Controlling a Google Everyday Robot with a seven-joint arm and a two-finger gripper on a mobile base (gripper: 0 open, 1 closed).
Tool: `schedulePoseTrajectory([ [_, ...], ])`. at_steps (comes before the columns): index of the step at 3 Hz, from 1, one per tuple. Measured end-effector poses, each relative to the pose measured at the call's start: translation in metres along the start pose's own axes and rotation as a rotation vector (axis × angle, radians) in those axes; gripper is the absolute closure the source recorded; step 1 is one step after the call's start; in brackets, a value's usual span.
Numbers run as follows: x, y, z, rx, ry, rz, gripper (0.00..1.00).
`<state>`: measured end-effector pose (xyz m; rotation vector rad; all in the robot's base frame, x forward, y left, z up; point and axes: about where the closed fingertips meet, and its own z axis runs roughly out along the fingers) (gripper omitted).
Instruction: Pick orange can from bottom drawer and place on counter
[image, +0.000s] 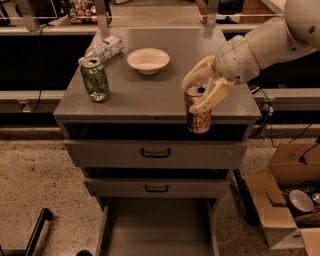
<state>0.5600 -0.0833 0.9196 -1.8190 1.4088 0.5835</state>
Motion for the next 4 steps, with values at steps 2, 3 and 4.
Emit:
schedulePoseTrajectory([
  [2,0.0,-0.025,-0.015,0.064,-0.083,-0.019,1.0],
  [3,0.009,-0.042,-0.017,0.106,-0.092,-0.032,1.0],
  [4,0.02,-0.056,-0.019,0.14,-0.081,-0.026,1.0],
])
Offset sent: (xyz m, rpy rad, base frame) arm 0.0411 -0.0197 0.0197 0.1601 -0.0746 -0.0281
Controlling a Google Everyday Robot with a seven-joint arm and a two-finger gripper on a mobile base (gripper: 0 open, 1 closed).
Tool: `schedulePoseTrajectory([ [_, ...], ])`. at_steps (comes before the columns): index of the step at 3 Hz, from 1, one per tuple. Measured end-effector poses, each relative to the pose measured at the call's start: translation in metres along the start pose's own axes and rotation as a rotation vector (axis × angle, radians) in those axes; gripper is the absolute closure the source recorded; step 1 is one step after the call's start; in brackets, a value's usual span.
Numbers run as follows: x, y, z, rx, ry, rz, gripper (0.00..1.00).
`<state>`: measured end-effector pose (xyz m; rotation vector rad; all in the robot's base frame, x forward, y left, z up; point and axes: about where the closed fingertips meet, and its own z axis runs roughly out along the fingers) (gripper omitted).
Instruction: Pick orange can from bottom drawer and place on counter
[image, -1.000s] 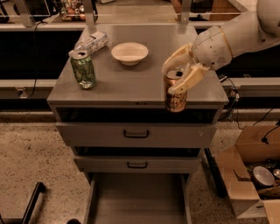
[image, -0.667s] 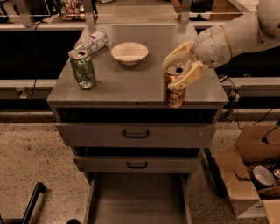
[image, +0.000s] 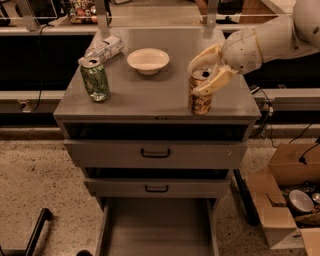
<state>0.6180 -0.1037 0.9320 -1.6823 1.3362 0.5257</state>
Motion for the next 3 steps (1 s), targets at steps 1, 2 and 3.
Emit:
schedulePoseTrajectory([
  [1,0.014,-0.013,-0.003,0.044,0.007,0.034,0.82],
  [2,0.031,-0.03,-0.009,0.098,-0.009,0.103,0.59],
  [3,0.031,-0.03,-0.006,0.095,-0.012,0.105,0.35],
])
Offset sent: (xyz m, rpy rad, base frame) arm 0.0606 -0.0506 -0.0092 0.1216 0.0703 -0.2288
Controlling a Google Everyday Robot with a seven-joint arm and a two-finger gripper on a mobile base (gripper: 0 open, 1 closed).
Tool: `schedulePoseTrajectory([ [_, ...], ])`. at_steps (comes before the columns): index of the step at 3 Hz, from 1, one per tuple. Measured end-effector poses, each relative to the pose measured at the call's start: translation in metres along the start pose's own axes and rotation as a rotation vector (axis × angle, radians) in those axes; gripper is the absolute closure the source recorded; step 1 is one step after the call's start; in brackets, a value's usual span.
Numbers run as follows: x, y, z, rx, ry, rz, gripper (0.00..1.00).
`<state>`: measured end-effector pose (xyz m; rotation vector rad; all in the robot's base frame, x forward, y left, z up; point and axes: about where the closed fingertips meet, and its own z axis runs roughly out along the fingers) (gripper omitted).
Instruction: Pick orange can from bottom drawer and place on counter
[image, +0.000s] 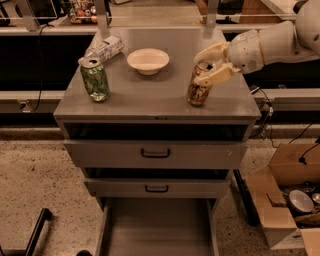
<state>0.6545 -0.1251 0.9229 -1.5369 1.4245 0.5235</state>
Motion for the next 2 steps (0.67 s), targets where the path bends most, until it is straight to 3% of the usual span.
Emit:
schedulePoseTrajectory([
  [1,-0.0006,0.0005,0.0043,-0.006,-0.003,0.0,0.04],
  [2,-0.0008,0.0007,0.0057,-0.009,-0.004,0.0,0.0],
])
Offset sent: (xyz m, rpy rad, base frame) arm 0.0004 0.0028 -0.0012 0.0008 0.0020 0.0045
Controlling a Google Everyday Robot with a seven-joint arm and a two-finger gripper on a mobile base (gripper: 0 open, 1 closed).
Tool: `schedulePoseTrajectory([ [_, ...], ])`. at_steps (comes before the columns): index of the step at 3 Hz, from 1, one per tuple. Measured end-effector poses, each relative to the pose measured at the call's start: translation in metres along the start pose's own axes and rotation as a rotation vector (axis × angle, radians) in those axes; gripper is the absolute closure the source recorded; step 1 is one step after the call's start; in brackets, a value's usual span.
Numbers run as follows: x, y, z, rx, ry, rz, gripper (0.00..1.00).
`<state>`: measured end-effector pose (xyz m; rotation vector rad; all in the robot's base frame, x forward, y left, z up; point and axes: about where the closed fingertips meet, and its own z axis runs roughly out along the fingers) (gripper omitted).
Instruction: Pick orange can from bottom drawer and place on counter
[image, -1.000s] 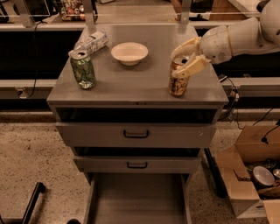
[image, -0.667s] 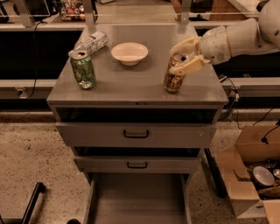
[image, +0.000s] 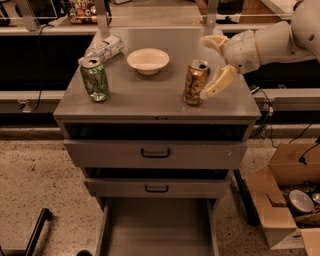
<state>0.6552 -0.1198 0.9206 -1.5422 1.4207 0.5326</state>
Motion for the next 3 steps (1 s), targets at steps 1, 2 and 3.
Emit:
schedulePoseTrajectory([
  [1,0.0,0.0,0.0,0.0,0.0,0.0,0.0],
  [2,0.002,-0.008,-0.022,0.078,0.01,0.019,0.0],
  [3,0.003,-0.011,-0.028,0.101,0.012,0.024,0.0],
])
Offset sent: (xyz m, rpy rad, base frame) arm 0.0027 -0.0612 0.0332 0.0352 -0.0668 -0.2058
